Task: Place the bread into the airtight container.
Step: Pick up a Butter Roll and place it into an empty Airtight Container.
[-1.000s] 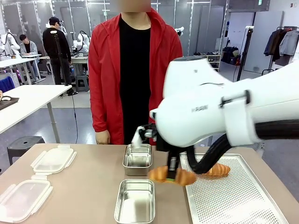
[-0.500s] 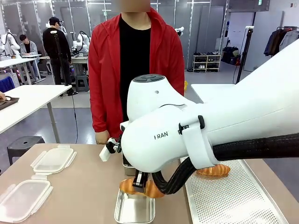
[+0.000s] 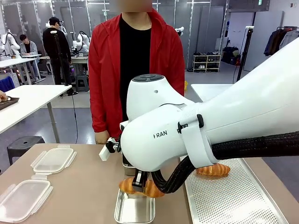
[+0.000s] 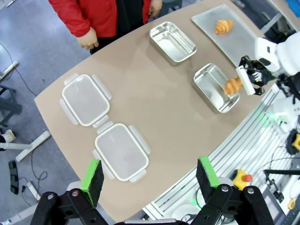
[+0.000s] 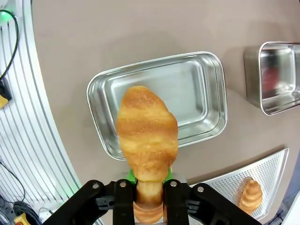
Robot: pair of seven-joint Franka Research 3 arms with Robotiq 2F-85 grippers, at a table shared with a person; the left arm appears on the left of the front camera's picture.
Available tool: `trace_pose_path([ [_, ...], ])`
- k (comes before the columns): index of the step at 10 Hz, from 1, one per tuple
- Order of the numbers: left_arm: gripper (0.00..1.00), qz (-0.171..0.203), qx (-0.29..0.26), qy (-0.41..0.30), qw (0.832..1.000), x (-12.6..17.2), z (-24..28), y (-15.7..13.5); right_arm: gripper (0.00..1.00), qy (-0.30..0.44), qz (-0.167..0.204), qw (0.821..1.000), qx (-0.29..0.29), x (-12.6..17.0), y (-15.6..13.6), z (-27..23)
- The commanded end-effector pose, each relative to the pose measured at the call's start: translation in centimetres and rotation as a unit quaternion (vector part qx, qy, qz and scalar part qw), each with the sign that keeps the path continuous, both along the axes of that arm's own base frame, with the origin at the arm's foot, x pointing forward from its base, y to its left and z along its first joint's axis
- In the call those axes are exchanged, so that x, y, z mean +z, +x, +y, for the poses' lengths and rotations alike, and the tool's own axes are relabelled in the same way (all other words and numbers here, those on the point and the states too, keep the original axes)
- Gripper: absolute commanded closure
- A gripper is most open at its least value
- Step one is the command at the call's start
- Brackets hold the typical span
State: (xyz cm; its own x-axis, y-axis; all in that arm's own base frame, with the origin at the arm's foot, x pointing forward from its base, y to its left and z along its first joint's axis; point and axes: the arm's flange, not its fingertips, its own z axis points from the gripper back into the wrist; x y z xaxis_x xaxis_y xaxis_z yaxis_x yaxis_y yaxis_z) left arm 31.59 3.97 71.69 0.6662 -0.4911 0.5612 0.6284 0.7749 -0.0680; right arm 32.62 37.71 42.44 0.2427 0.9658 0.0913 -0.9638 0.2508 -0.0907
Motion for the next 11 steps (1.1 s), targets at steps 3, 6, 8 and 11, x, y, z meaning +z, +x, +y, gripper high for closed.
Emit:
trace_pose_path([
  [3,0.00,-0.001,-0.003,0.001,1.000,0.1,0.0,0.0,0.81,0.032,-0.022,0.986,-0.161,-0.7,0.4,0.1],
  [6,0.00,-0.001,-0.003,0.001,1.000,0.1,0.0,0.0,0.81,0.100,-0.049,0.914,-0.390,-1.8,1.5,0.3],
  [8,0.00,-0.001,-0.003,0.001,1.000,0.1,0.0,0.0,0.81,0.109,-0.039,0.881,-0.458,-3.7,2.3,1.0],
  [11,0.00,-0.001,-0.003,0.001,1.000,0.1,0.0,0.0,0.81,0.088,-0.016,0.875,-0.476,-7.4,3.6,2.0],
])
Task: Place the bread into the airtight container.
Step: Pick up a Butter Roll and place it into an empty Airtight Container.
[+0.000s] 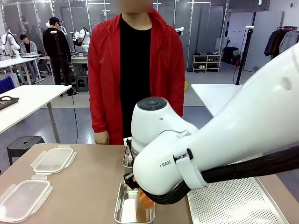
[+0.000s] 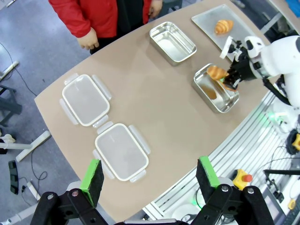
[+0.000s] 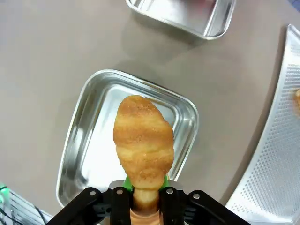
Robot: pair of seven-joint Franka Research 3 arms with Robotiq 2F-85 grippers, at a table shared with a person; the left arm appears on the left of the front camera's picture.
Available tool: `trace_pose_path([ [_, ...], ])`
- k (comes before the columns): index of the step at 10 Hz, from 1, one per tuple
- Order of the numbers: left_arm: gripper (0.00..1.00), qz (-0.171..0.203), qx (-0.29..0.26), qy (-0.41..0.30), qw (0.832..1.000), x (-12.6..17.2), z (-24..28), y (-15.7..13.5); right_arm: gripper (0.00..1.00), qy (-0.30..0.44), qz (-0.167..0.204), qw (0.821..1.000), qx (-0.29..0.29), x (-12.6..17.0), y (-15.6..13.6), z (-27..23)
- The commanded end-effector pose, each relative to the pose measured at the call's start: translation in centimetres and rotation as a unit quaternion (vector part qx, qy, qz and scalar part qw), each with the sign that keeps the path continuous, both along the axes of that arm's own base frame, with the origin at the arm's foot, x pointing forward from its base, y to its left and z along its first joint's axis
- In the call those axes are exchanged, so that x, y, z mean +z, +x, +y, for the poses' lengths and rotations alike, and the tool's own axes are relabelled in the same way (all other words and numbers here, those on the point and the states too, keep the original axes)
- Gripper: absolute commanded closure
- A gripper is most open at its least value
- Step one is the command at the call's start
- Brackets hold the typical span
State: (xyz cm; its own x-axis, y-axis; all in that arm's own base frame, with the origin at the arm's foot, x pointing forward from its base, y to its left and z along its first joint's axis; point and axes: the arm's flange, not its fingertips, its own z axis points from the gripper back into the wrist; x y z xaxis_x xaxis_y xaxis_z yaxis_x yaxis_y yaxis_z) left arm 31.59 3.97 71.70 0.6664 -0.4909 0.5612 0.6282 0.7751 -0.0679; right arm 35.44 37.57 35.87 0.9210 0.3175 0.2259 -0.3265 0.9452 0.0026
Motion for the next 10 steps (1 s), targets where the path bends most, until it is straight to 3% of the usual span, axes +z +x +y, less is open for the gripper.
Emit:
trace_pose_path([
  [1,0.00,-0.001,-0.003,0.001,1.000,0.1,0.0,0.0,0.81,-0.002,0.012,1.000,-0.007,-1.6,0.9,2.2],
  [2,0.00,-0.001,-0.003,0.001,1.000,0.1,0.0,0.0,0.51,0.016,0.030,0.999,-0.001,-2.0,1.0,2.2],
  [3,0.00,-0.001,-0.003,0.001,1.000,0.1,0.0,0.0,0.44,0.018,0.029,0.999,-0.004,-2.0,1.2,2.0],
  [4,0.00,-0.001,-0.003,0.001,1.000,0.1,0.0,0.0,0.13,0.020,0.030,0.999,-0.005,-1.9,1.2,1.9],
  [5,0.00,-0.001,-0.003,0.001,1.000,0.1,0.0,0.0,0.06,0.023,0.037,0.999,-0.004,-1.9,1.3,1.8],
  [6,0.00,-0.001,-0.003,0.001,1.000,0.1,0.0,0.0,0.33,0.022,0.039,0.999,-0.003,-1.9,1.4,1.8],
  [7,0.00,-0.001,-0.003,0.001,1.000,0.1,0.0,0.0,0.00,0.023,0.042,0.999,0.001,-1.9,1.4,1.7],
  [9,0.00,-0.001,-0.003,0.001,1.000,0.1,0.0,0.0,0.00,0.021,0.044,0.999,0.003,-1.9,1.0,1.1],
  [10,0.00,-0.001,-0.003,0.001,1.000,0.1,0.0,0.0,0.23,0.020,0.046,0.999,0.010,-2.0,0.7,0.6],
])
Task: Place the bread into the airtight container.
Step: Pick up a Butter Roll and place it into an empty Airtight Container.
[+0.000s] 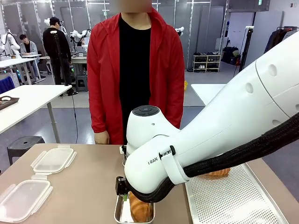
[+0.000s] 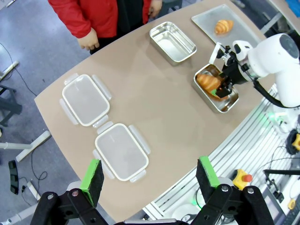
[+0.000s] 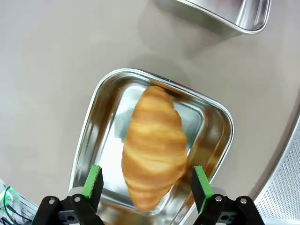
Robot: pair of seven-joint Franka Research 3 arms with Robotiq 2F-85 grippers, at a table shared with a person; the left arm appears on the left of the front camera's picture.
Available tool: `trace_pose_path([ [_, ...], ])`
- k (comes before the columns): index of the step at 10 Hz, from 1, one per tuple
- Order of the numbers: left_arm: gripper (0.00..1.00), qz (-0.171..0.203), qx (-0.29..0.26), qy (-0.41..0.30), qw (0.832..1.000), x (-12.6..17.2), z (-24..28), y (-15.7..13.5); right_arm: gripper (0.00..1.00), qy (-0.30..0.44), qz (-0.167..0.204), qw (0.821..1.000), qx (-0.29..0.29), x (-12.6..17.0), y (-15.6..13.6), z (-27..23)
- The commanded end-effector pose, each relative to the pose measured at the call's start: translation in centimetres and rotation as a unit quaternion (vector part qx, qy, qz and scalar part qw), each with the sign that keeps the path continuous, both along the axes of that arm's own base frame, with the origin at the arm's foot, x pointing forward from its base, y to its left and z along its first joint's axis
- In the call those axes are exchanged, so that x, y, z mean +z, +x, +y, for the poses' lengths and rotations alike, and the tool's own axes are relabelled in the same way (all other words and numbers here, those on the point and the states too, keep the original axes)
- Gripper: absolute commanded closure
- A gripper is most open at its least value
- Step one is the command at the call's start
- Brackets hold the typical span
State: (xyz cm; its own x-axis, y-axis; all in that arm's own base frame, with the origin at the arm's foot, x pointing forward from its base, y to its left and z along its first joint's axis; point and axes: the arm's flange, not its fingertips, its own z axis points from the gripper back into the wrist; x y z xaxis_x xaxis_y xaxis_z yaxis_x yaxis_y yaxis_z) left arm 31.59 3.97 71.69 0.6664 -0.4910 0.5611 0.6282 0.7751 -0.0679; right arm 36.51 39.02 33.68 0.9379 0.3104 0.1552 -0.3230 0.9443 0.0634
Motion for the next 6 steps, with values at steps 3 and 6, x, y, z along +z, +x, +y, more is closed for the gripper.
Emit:
trace_pose_path([
  [3,0.00,-0.001,-0.003,0.001,1.000,0.13,0.00,0.00,0.23,0.000,-0.001,1.000,-0.005,0.05,0.11,0.18],
  [6,0.00,-0.001,-0.003,0.001,1.000,0.13,0.00,0.00,0.23,0.000,-0.001,1.000,-0.005,0.05,0.11,0.18],
])
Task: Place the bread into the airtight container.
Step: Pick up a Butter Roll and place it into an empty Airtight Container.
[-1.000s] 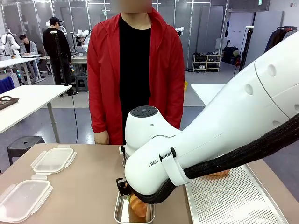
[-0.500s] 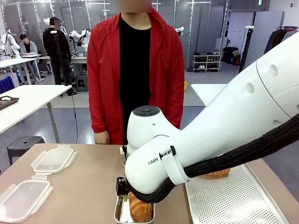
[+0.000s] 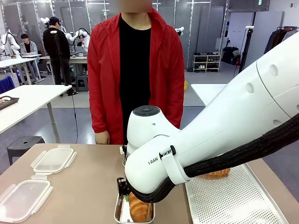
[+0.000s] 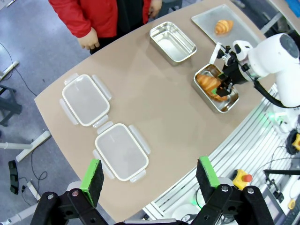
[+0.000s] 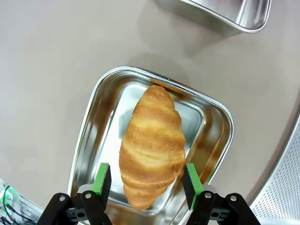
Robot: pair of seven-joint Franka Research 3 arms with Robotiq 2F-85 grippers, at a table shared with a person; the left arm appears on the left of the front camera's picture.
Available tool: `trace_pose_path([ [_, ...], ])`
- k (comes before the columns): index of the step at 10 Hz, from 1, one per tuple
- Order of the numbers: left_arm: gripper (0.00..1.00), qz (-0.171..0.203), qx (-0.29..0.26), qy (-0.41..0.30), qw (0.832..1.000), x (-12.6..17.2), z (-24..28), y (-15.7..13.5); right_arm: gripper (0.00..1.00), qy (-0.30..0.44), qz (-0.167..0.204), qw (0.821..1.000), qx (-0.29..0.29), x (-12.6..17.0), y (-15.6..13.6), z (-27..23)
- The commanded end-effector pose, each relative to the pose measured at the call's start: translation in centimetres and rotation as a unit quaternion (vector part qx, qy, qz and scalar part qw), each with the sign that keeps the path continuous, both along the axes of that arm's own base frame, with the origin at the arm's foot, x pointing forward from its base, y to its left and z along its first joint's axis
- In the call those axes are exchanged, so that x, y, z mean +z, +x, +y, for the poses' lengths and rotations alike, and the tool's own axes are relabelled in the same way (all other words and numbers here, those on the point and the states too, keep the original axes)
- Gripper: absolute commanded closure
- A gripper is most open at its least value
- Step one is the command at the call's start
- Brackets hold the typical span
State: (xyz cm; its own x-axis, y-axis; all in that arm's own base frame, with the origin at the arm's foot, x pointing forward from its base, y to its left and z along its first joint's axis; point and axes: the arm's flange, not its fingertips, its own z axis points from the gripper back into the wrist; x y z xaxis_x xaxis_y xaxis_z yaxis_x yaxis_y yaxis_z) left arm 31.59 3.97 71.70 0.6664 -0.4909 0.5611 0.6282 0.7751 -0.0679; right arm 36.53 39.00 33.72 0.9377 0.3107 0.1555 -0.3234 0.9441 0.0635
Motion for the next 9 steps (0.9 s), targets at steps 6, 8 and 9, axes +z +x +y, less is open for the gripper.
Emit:
trace_pose_path([
  [6,0.00,-0.001,-0.003,0.001,1.000,0.1,0.0,0.0,0.23,0.000,-0.001,1.000,-0.005,0.0,0.1,0.2],
  [8,0.00,-0.001,-0.003,0.001,1.000,0.1,0.0,0.0,0.22,-0.009,0.005,0.999,0.033,2.4,-0.7,-0.4],
  [9,0.00,-0.001,-0.003,0.001,1.000,0.1,0.0,0.0,0.22,-0.018,0.016,0.999,0.045,4.9,-1.3,-1.3],
])
